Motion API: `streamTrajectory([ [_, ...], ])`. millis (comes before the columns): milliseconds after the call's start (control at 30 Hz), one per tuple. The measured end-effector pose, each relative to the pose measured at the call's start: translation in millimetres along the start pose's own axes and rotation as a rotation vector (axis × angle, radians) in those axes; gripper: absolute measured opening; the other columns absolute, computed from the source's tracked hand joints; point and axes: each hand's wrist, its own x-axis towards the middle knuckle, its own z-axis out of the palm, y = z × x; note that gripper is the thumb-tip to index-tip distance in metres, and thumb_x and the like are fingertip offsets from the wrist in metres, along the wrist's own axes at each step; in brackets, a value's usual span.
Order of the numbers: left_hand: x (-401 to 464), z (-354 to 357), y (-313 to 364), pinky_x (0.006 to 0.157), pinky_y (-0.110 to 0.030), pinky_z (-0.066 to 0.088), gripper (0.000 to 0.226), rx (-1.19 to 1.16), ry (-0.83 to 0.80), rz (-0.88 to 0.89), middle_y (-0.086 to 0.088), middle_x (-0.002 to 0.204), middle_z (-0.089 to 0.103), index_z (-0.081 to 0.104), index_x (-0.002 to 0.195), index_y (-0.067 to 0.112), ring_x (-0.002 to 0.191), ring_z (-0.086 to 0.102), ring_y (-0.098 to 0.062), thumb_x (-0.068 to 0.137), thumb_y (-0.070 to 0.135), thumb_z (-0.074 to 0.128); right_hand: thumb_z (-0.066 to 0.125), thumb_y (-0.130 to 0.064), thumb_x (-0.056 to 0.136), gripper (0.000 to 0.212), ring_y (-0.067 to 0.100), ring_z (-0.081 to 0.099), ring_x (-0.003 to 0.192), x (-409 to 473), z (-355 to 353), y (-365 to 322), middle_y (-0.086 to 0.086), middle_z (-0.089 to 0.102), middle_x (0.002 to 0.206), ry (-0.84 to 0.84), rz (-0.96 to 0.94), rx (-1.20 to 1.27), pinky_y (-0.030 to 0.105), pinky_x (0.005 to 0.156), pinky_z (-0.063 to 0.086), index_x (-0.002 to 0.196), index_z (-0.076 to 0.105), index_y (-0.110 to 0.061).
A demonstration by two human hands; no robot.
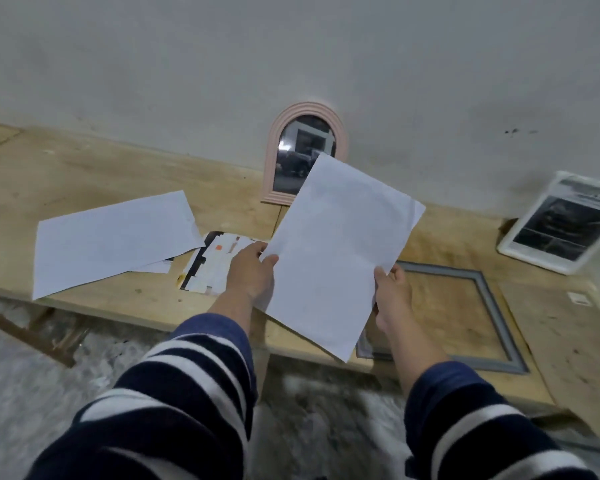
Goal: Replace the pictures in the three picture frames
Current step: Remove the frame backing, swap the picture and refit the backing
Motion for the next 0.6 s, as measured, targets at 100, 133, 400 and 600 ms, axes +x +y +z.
streamTrajectory([
  [100,-20.8,29.4,30.4,0.090,-0.031,0.041,0.032,-0.041,-0.010,0.013,-0.007,0.124,0.062,0.060,0.126,0.013,0.112,0.057,-0.029,0.097,0.025,0.055,0.050,-0.013,0.099,0.017,0.023,0.063,0.092,4.4,-48.8,-11.8,0.004,0.067,0.105,-0.007,0.014,0.033,0.038,0.083,0.052,0.115,0.054,-0.015],
  [133,-27.0,39.8,39.3,0.091,-0.033,0.042,0.032,-0.048,-0.016,0.013,-0.007,0.124,0.063,0.060,0.125,0.013,0.111,0.057,-0.029,0.096,0.025,0.055,0.050,-0.014,0.099,0.016,0.021,0.063,0.089,6.4,-62.7,-15.6,0.003,0.066,0.103,0.001,0.023,0.031,0.038,0.082,0.052,0.115,0.053,-0.016],
  [400,-68.2,122.4,96.0,0.082,-0.026,0.034,0.029,-0.121,-0.023,0.044,-0.012,0.123,0.062,0.059,0.124,0.008,0.111,0.055,-0.030,0.098,0.017,0.053,0.054,-0.020,0.098,0.023,0.014,0.059,0.079,31.5,-176.3,-52.2,0.003,0.064,0.102,-0.029,0.045,0.020,0.026,0.056,0.042,0.120,0.052,-0.019],
  [600,-92.8,179.1,123.8,0.086,-0.031,0.037,0.033,-0.298,0.062,-0.114,-0.011,0.128,0.057,0.052,0.131,0.008,0.116,0.052,-0.032,0.101,0.019,0.045,0.062,-0.023,0.094,0.030,0.015,0.062,0.080,40.5,-230.4,-50.8,0.003,0.065,0.103,-0.242,0.249,-0.151,0.027,0.057,0.051,0.122,0.049,-0.022],
])
